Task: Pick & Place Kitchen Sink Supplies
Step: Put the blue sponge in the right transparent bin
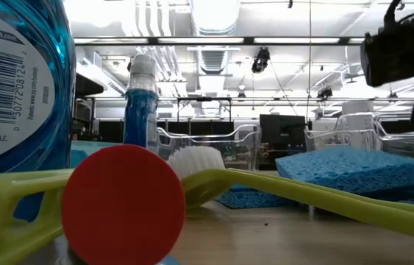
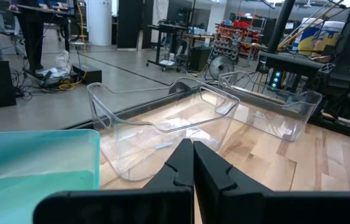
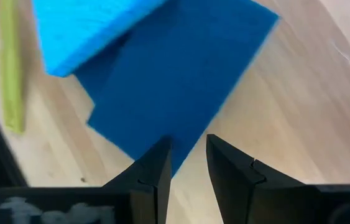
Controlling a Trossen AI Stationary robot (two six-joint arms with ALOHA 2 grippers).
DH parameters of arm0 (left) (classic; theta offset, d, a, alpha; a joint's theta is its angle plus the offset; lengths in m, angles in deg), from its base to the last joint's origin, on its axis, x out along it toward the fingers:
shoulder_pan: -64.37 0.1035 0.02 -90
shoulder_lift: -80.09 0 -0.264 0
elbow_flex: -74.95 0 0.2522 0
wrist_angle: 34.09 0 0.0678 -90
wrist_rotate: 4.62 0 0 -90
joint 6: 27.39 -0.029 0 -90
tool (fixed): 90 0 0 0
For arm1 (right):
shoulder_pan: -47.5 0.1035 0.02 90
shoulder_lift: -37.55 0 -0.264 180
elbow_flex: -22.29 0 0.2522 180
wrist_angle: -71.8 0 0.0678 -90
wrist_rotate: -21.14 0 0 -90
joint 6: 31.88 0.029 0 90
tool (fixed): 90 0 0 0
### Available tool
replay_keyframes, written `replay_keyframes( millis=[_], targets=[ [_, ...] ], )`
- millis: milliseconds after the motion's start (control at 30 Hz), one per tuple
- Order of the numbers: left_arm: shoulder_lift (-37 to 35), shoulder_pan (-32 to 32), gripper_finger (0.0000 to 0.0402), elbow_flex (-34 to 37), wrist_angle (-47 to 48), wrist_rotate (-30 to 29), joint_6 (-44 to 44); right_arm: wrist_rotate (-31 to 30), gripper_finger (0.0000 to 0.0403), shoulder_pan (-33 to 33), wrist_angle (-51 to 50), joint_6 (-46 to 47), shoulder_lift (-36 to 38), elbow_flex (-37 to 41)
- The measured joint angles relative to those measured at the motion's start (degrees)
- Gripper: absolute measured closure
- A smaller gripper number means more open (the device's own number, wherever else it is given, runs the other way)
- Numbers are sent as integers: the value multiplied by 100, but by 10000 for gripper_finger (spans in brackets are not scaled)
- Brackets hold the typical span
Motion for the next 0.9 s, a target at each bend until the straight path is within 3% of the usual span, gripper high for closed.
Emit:
replay_keyframes(
  millis=[533,900],
  targets=[
    [-2,-1,401,-2,3,-1,-1,-124,310,94,100,149,-318,8],
    [-2,0,401,-2,10,0,0,-339,391,105,336,-262,-245,9]
  ],
)
